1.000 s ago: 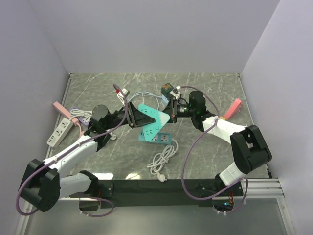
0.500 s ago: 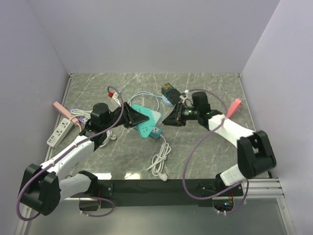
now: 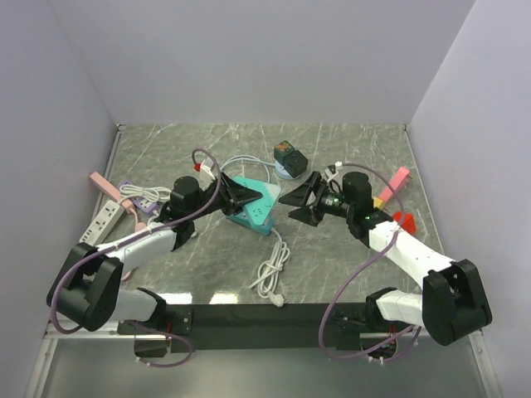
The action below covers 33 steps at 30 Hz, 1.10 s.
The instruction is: Pull the plug off the socket
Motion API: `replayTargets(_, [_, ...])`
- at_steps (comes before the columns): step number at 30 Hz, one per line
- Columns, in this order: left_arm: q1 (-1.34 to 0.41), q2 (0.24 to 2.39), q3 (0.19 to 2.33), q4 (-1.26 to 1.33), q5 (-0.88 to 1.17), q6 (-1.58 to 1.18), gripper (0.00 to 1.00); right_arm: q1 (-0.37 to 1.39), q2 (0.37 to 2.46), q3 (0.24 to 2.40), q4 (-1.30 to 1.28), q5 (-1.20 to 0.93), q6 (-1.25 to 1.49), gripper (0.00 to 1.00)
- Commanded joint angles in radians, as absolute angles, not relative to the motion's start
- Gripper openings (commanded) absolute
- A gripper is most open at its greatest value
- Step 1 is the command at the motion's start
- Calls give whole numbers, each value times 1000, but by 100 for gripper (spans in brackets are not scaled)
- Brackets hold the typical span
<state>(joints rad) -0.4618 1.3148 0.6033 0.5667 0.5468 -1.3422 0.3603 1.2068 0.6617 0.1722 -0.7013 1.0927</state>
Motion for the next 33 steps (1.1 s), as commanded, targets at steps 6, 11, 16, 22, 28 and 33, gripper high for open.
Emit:
replayTargets(6, [-577, 1322, 617, 766, 405, -1454, 1, 411, 1190, 560, 592, -578, 1405, 89])
replayTargets(11, [-627, 1377, 607, 859, 400, -1503, 1, 425, 1226, 561, 665, -571, 1448, 65])
replayTargets(16, [-630, 1381, 580, 882, 388, -1536, 5, 423, 1264, 539, 768, -614, 1503, 1])
replayTargets(22, [-586, 1298, 597, 605, 321, -1427, 94, 309, 1181, 514, 656, -626, 1453, 0])
replayTargets(28, [-508, 1175, 609, 234, 189, -1271, 99, 77, 1071, 648, 170, -565, 1149, 0])
replayTargets(33, [-494, 1114, 649, 45, 114, -1161, 99, 14, 1159, 941, -349, -128, 758, 0])
